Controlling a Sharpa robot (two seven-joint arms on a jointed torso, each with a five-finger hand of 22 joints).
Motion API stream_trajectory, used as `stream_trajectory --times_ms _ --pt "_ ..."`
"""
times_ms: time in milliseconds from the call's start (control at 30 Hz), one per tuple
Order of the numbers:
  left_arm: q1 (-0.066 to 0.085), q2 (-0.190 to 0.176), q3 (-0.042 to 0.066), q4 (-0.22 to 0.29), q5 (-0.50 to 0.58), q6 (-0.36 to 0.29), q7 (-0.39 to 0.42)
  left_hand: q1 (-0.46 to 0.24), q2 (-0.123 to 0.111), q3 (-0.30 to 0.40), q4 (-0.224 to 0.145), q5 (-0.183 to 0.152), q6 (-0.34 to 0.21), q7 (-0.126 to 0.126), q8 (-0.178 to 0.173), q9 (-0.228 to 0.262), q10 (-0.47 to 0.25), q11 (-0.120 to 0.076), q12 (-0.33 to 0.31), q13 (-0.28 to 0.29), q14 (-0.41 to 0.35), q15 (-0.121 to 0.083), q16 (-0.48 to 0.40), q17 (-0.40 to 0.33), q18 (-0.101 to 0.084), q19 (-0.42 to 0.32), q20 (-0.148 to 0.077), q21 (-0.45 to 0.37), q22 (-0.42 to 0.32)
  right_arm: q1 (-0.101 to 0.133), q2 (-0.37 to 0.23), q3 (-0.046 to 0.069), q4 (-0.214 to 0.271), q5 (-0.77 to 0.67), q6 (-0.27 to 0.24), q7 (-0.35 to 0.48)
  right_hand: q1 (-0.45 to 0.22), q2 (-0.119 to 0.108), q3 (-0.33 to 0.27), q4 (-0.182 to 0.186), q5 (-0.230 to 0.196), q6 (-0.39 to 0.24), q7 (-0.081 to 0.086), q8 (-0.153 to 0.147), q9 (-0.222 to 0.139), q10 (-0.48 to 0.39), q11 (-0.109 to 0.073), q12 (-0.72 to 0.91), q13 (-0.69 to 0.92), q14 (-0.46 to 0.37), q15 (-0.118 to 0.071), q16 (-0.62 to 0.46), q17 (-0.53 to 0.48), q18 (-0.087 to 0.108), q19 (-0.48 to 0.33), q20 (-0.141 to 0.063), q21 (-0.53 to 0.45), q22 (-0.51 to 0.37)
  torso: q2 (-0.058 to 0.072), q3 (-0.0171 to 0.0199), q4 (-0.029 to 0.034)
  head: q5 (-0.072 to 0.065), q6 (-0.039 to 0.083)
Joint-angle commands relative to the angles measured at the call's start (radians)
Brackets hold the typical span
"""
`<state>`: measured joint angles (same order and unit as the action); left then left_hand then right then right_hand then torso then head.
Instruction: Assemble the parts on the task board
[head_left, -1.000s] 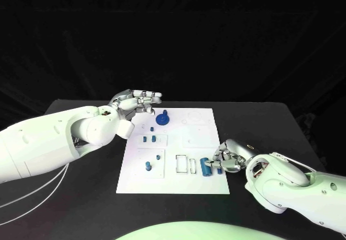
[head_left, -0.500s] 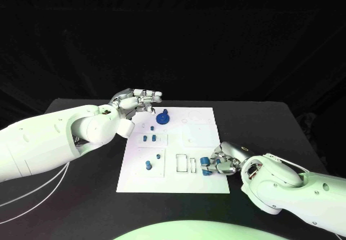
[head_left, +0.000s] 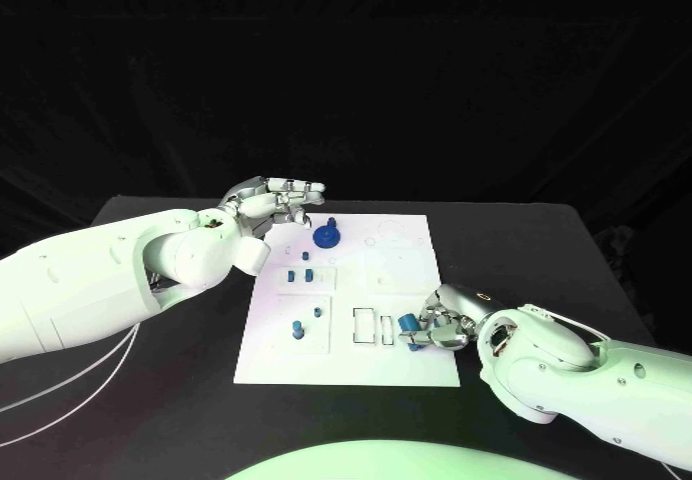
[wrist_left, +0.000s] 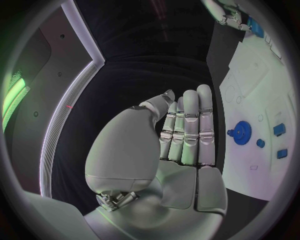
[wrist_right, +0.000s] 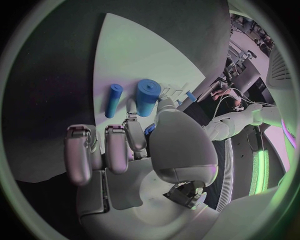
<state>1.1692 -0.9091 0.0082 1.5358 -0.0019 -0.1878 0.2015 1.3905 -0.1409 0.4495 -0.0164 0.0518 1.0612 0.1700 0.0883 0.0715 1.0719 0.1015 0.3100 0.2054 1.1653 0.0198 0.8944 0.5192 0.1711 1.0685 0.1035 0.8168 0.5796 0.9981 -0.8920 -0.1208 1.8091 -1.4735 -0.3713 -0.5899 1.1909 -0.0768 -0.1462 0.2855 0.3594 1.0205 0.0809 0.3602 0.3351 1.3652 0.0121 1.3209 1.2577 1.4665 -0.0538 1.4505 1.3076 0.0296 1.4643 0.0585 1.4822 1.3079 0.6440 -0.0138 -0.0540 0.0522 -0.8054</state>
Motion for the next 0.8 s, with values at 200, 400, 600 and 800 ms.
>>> stream_trajectory --times_ms 200,400,600,800 --pt "0.0 -0.001 0.001 0.004 0.006 0.02 0.002 -0.002 0.005 -0.005 0.002 -0.001 -0.005 0.002 -0.001 0.0 -0.007 -0.001 0.003 -0.001 -0.004 0.001 -0.006 -0.001 0.014 0.007 0.003 -0.007 -0.002 -0.013 0.005 -0.008 -0.011 -0.034 0.024 -0.032 0.047 0.026 -0.006 -0.004 0.042 0.007 -0.008 0.011 0.013 0.009 -0.012 0.007 0.011 0.064 -0.011 0.006 0.051 -0.013 0.076 -0.012 0.011 0.241 -0.001 -0.0011 -0.0008 0.004 0.0" --pt "0.0 -0.001 0.001 0.004 0.006 0.02 0.002 -0.002 0.005 -0.005 0.002 -0.001 -0.005 0.002 -0.001 0.0 -0.007 -0.001 0.003 -0.001 -0.004 0.001 -0.006 -0.001 0.014 0.007 0.003 -0.007 -0.002 -0.013 -0.009 -0.005 0.019 -0.013 -0.057 -0.032 0.065 0.038 -0.011 -0.004 0.102 0.012 -0.013 0.023 0.026 0.019 -0.017 0.014 0.025 0.066 -0.015 0.012 0.059 -0.016 0.082 -0.015 0.025 0.245 -0.001 -0.0008 -0.0014 0.006 0.002" --pt "0.0 0.0 0.001 0.003 0.006 0.022 0.002 -0.002 0.005 -0.005 0.002 -0.001 -0.005 0.002 -0.001 0.0 -0.007 -0.001 0.003 -0.001 -0.004 0.001 -0.006 -0.001 0.014 0.007 0.003 -0.007 -0.002 0.005 -0.016 0.006 0.063 0.037 -0.136 -0.014 0.074 0.056 -0.01 -0.001 0.157 0.011 -0.017 0.029 0.035 0.022 -0.021 0.013 0.029 0.066 -0.018 0.014 0.064 -0.017 0.084 -0.018 0.032 0.247 -0.001 -0.0003 -0.0006 0.004 0.007" --pt "0.0 0.001 0.001 0.003 0.006 0.023 0.003 -0.002 0.005 -0.005 0.002 -0.001 -0.005 0.002 -0.001 0.0 -0.007 -0.001 0.003 -0.001 -0.004 0.001 -0.006 -0.001 0.014 0.007 0.003 -0.007 -0.002 0.022 0.001 0.011 0.082 0.091 -0.157 0.002 0.078 0.062 -0.01 -0.001 0.17 0.012 -0.018 0.03 0.038 0.024 -0.022 0.012 0.031 0.067 -0.019 0.015 0.065 -0.018 0.085 -0.02 0.035 0.248 0.0 -0.0013 0.0002 0.005 0.01"
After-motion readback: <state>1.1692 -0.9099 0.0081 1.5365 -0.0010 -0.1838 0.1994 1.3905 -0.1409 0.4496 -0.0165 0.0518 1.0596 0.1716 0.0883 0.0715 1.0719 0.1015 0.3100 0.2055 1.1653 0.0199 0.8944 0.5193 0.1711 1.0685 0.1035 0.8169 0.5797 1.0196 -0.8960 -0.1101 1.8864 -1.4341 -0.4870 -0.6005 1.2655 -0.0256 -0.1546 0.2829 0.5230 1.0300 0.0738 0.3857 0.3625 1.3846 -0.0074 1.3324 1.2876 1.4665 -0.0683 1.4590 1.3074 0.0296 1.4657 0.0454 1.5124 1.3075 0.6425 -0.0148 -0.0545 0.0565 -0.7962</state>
